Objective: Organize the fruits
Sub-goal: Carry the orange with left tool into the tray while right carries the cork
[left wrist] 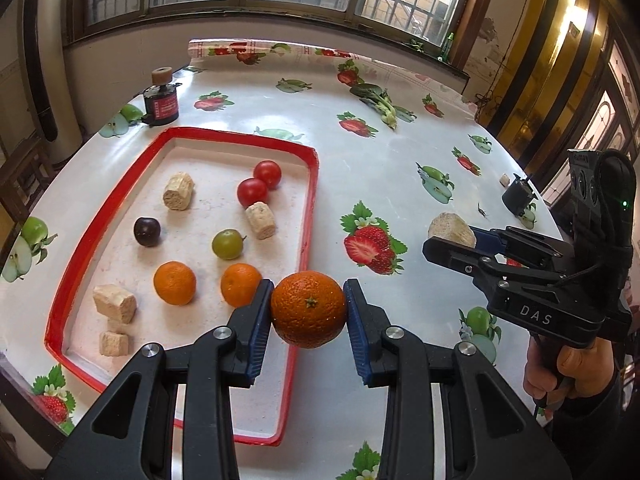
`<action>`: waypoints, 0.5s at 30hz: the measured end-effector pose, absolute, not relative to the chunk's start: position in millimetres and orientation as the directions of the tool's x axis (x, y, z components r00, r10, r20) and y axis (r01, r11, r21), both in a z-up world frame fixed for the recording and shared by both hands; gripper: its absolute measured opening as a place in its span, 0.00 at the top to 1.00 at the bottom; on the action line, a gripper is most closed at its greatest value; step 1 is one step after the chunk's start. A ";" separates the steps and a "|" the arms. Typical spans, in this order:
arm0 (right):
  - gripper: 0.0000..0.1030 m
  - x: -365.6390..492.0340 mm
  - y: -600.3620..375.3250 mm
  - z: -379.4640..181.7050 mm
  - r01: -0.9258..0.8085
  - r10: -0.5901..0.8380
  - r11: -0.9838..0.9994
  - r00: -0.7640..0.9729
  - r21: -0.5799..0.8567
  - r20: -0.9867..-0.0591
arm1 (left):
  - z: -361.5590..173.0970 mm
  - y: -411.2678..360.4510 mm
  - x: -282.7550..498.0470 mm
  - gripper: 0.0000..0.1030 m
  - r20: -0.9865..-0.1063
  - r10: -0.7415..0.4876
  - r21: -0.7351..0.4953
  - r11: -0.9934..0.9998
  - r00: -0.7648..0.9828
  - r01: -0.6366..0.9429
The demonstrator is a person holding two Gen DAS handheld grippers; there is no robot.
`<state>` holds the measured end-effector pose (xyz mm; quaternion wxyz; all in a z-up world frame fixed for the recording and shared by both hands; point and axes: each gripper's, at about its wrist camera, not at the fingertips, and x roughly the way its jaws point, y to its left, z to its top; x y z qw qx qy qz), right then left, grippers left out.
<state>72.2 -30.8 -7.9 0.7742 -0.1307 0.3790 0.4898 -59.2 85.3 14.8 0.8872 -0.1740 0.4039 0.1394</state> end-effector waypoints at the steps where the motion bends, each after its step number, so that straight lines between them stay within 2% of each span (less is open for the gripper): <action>1: 0.63 69.7 -28.0 -7.3 -0.860 0.663 0.480 0.229 0.171 -0.713 | 14.6 87.7 -63.0 0.68 -0.765 0.112 -0.196 0.897 0.634 -0.396; 15: 0.63 42.0 12.2 -2.7 -0.894 0.691 0.411 0.178 0.178 -0.701 | 10.1 126.5 -106.4 0.68 -0.762 0.167 -0.214 0.847 0.625 -0.487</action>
